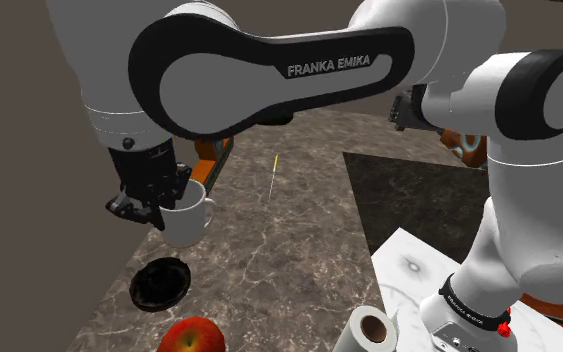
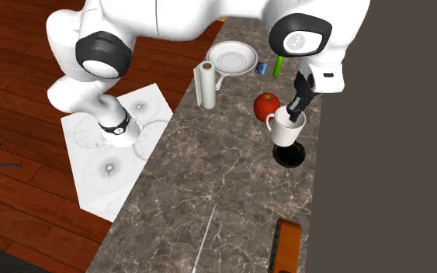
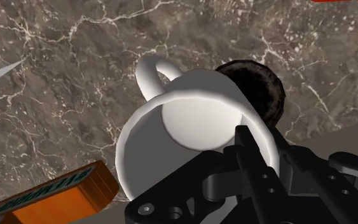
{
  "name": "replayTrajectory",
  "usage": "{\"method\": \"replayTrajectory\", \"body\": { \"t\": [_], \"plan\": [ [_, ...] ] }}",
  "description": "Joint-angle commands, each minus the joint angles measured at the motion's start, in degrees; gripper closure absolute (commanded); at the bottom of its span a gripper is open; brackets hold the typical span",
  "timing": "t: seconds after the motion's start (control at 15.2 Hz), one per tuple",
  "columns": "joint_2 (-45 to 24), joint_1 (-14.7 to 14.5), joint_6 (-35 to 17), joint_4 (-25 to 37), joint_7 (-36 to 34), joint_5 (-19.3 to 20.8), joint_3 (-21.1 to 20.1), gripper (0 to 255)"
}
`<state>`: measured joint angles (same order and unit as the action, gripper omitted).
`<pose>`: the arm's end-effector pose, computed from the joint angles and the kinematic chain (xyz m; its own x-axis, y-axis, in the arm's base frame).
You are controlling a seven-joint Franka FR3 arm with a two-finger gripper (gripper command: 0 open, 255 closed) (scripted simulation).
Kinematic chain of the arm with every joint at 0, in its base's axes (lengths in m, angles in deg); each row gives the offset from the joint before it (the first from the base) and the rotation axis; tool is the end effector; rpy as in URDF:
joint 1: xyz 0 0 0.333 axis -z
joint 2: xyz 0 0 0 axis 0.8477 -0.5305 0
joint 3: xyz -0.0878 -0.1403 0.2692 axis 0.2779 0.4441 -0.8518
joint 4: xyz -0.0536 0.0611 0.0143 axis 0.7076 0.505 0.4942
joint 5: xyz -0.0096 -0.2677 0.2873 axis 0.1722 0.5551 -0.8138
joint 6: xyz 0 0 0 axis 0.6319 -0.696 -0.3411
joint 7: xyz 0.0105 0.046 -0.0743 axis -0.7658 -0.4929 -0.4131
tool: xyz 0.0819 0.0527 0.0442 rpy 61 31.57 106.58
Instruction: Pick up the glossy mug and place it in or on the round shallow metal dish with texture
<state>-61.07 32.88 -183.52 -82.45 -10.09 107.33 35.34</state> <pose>0.4472 0.5281 0.4937 0.9561 0.2884 0.0525 0.2849 -0.9563 0.0654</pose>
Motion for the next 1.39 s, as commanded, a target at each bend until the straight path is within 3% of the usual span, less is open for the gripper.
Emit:
{"method": "replayTrajectory", "body": {
  "t": [0.0, 0.13, 1.32],
  "plan": [
    [-6.55, -4.78, 4.39, 10.59, -0.71, 2.73, 1.06, 255],
    [-11.58, -8.9, 8.11, 19.63, -0.58, 4.39, 2.16, 255],
    [-10.86, -4.94, -6.08, 3.55, -3.57, 4.83, 2.26, 255]
  ]
}}
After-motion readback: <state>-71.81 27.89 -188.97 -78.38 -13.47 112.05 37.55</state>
